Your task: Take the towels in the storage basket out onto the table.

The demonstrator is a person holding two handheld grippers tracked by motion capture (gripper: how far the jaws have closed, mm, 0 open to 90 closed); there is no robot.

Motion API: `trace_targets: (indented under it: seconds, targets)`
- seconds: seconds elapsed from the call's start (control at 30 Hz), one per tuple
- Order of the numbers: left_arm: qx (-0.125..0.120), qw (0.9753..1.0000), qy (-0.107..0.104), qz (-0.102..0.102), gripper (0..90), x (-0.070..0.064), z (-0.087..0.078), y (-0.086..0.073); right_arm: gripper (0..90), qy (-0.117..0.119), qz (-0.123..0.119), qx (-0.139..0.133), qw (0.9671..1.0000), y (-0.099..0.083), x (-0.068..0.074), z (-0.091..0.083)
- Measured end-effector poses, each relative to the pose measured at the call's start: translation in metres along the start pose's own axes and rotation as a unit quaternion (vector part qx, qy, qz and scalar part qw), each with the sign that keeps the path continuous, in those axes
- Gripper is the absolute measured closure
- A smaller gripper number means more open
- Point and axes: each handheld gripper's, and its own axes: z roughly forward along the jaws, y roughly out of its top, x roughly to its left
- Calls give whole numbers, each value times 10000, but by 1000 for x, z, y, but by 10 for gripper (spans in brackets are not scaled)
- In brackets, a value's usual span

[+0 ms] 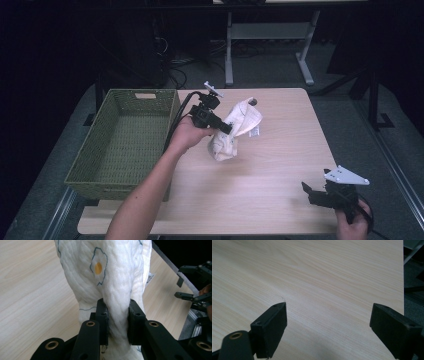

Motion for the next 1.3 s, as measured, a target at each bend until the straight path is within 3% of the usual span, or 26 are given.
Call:
trace_targets:
  seconds: [0.8,1.3]
  targets:
    - [201,9995,-112,-221,738,3,53,-8,139,10,-1,15,10000,0,0,1]
    - [263,9987,-134,-420,701,4,74,-12,139,25,-33,27,10000,0,2,2]
